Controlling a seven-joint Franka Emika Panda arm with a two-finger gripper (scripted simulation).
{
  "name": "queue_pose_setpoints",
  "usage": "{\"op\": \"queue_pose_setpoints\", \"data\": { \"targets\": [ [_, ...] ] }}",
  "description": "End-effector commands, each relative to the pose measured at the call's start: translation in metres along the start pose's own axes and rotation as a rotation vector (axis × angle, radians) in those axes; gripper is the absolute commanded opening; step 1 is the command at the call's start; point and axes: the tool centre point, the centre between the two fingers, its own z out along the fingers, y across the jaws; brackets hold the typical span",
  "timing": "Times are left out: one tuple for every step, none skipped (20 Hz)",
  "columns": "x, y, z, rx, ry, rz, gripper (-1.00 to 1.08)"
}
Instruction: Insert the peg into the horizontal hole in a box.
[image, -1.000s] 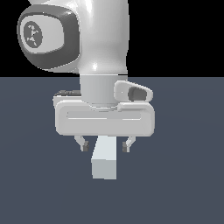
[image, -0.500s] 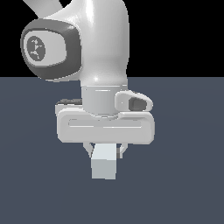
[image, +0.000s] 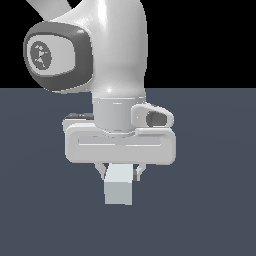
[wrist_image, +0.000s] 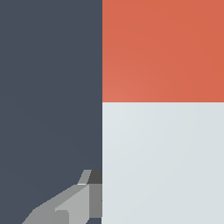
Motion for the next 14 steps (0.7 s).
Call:
{"op": "queue_pose_setpoints", "data": {
  "targets": [
    [0.005, -0.001, -0.001, -0.001, 0.001, 0.000, -1.00],
    [0.008, -0.002, -0.002, -0.001, 0.001, 0.001, -1.00],
    [0.012, -0.003, -0.003, -0.001, 0.001, 0.003, -1.00],
    [0.016, -0.005, -0.004, -0.001, 0.001, 0.005, -1.00],
    [0.021, -0.006, -0.005, -0.001, 0.001, 0.007, -1.00],
    [0.027, -0.008, -0.007, -0.001, 0.001, 0.009, -1.00],
    [0.033, -0.010, -0.008, -0.001, 0.001, 0.012, -1.00],
    [0.040, -0.012, -0.010, -0.001, 0.001, 0.015, -1.00],
    [0.047, -0.014, -0.012, -0.001, 0.001, 0.018, -1.00],
    [0.055, -0.017, -0.014, -0.001, 0.001, 0.021, -1.00],
    [0.063, -0.019, -0.016, -0.001, 0.001, 0.025, -1.00],
    [0.072, -0.022, -0.018, -0.001, 0.001, 0.028, -1.00],
    [0.082, -0.024, -0.020, -0.001, 0.001, 0.032, -1.00],
    [0.092, -0.027, -0.023, -0.001, 0.001, 0.037, -1.00]
  ]
}}
